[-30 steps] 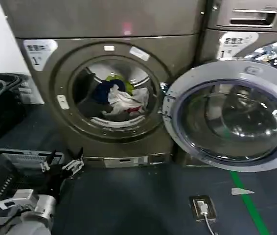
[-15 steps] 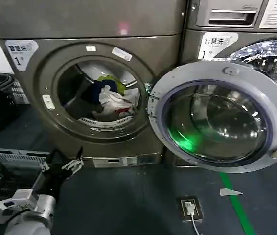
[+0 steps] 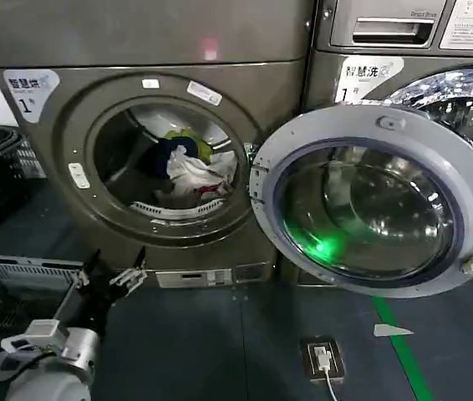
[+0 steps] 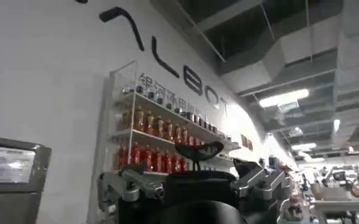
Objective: Grasp the clothes from the dryer.
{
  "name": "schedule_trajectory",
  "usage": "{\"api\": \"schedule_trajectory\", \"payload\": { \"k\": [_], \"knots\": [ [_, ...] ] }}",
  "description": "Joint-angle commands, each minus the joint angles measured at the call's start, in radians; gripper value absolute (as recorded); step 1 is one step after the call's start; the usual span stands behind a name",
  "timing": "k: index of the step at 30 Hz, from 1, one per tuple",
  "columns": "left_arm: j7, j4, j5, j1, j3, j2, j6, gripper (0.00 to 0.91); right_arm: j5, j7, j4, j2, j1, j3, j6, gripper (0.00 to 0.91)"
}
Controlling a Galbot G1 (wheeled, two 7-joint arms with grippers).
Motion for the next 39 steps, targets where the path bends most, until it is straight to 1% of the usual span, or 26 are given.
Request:
{"api": "schedule_trajectory", "payload": {
  "k": [1, 6, 11, 22, 39],
  "knots": [
    [0.000, -0.003, -0.004, 0.002, -0.002, 0.002, -0.002, 0.907, 0.008, -0.009, 0.005, 0.001, -0.006, 0.005, 0.020, 0.907],
    [0.000, -0.007, -0.004, 0.005, 0.003, 0.004, -0.003, 0.907, 0.008, -0.015, 0.009, 0.009, -0.011, -0.003, 0.049, 0.907],
    [0.000, -0.008, -0.004, 0.007, 0.003, 0.004, -0.004, 0.907, 0.009, -0.004, 0.007, 0.003, -0.012, 0.000, 0.048, 0.907],
    [0.003, 0.001, -0.010, -0.009, -0.002, 0.015, -0.003, 0.907, 0.008, -0.007, 0.007, 0.012, -0.009, 0.002, 0.051, 0.907],
    [0.006, 0.006, -0.005, -0.005, 0.001, 0.011, -0.004, 0.907, 0.006, -0.009, 0.003, 0.020, -0.005, 0.000, 0.054, 0.907]
  ]
}}
